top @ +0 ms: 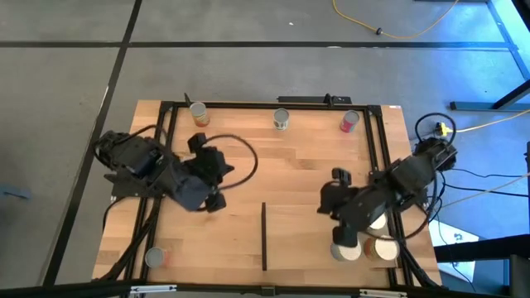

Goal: Pick and place cans onto a shelf
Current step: Put the canned green beans on the shelf

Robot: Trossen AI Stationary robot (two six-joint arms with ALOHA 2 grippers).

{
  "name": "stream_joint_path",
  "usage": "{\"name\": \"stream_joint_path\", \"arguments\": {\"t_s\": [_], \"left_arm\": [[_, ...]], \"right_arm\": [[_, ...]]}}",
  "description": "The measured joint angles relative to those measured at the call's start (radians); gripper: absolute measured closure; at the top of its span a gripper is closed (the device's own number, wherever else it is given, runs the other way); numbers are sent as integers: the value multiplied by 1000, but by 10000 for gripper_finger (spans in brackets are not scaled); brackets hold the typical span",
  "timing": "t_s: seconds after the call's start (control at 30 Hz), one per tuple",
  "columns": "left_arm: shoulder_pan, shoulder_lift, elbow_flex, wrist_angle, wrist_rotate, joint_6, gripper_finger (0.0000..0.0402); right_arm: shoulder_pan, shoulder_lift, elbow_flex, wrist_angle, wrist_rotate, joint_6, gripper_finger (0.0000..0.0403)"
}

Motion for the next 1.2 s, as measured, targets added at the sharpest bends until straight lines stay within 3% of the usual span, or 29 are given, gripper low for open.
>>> {"name": "stream_joint_path", "arguments": {"t_s": [0.3,0.63,0.87,1.2], "left_arm": [[244,0,0,0,80,130,375],[657,-2,-24,1,157,45,334],[939,-1,-200,0,235,74,334],[1202,0,-547,74,335,173,333]], "right_arm": [[-52,-106,0,-48,88,-2,397],[-136,-254,0,-98,187,-72,397],[-191,-340,0,-154,282,-83,397],[-294,-359,0,-152,370,-137,397]]}}
